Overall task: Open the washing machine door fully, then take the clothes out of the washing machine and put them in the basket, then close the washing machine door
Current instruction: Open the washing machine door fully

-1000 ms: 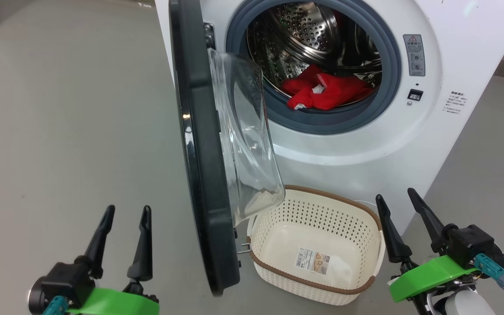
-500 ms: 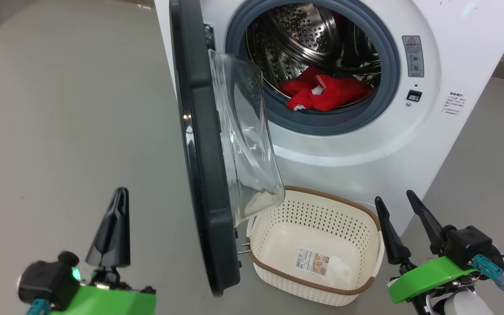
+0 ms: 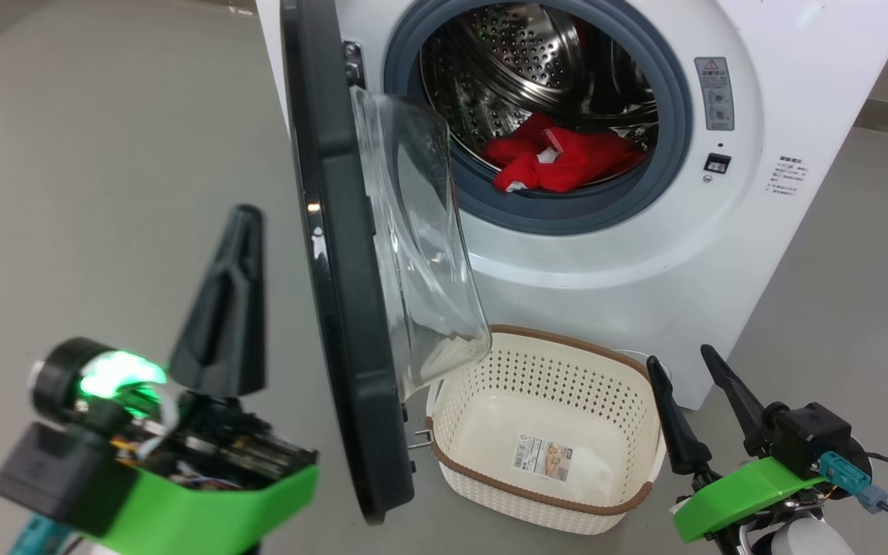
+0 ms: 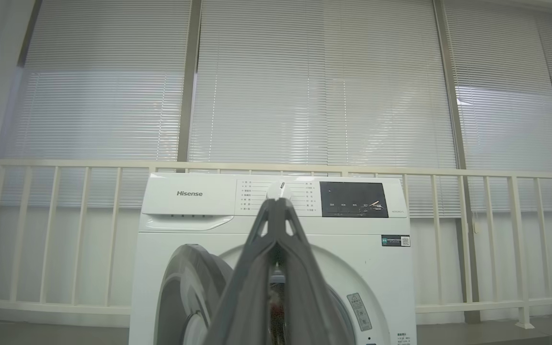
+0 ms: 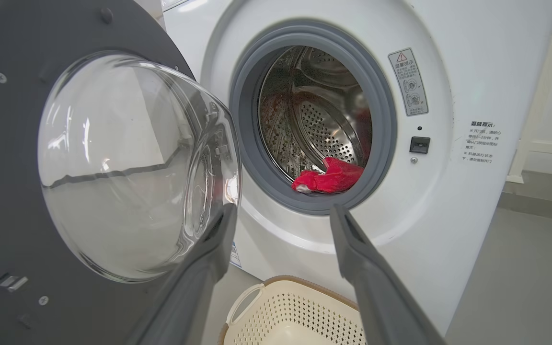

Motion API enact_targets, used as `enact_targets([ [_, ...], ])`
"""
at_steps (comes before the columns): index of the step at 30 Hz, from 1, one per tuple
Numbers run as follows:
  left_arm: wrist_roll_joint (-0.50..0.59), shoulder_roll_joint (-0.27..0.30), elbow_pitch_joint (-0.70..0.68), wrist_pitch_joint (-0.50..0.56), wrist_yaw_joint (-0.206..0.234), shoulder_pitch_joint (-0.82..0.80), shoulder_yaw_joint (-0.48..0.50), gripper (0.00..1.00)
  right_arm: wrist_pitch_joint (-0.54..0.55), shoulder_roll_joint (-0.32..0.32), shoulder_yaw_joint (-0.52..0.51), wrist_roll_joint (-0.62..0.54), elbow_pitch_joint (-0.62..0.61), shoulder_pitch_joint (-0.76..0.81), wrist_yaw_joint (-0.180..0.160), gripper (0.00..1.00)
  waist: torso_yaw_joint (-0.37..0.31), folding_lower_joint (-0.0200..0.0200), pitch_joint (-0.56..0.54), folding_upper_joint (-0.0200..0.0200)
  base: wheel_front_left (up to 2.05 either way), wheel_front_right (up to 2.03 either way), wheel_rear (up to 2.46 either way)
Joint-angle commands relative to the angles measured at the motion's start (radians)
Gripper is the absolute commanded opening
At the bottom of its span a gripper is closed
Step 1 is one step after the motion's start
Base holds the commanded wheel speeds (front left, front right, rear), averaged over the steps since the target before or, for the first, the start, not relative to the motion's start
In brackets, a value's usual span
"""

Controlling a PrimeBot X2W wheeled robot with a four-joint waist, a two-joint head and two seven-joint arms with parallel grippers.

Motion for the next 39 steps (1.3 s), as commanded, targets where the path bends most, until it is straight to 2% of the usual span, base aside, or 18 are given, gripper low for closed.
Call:
enact_targets([
  [1, -0.007, 0.011, -0.029, -0.004, -0.007, -0.035, 0.003, 0.00, -0.006, 0.000, 0.024, 0.000, -0.019, -0.035, 0.006, 1.00, -0.006, 0.0000, 0.001, 0.0000, 0.00, 0.00, 0.00],
  [6, -0.026, 0.025, 0.010, -0.003, -0.010, -0.015, -0.114, 0.00, -0.006, 0.000, 0.029, 0.001, -0.018, -0.038, 0.006, 1.00, -0.020, 0.0000, 0.006, 0.0000, 0.00, 0.00, 0.00],
  [10, -0.081, 0.034, 0.051, 0.028, -0.011, 0.009, -0.196, 0.00, -0.006, 0.000, 0.029, -0.001, -0.019, -0.043, 0.006, 1.00, -0.030, 0.0000, 0.014, 0.0000, 0.00, 0.00, 0.00],
  [17, -0.159, 0.057, 0.125, 0.091, -0.011, 0.049, -0.283, 0.00, -0.006, 0.000, 0.024, -0.007, -0.015, -0.049, 0.006, 1.00, -0.032, 0.0000, 0.024, 0.0000, 0.00, 0.00, 0.00],
  [20, -0.186, 0.063, 0.189, 0.138, 0.004, 0.060, -0.279, 0.00, -0.006, 0.000, 0.023, -0.005, -0.007, -0.049, 0.006, 1.00, -0.028, 0.0000, 0.021, 0.0000, 0.00, 0.00, 0.00],
  [26, -0.188, 0.061, 0.283, 0.176, 0.070, 0.058, -0.251, 0.00, -0.006, 0.000, 0.032, 0.003, 0.009, -0.042, 0.006, 1.00, -0.020, 0.0000, 0.007, 0.0000, 0.00, 0.00, 0.00],
  [39, -0.179, 0.083, 0.327, 0.225, 0.141, 0.070, -0.229, 0.00, -0.006, 0.000, 0.043, 0.019, 0.018, -0.024, 0.006, 1.00, 0.002, 0.0000, -0.009, 0.0000, 0.00, 0.00, 0.00],
])
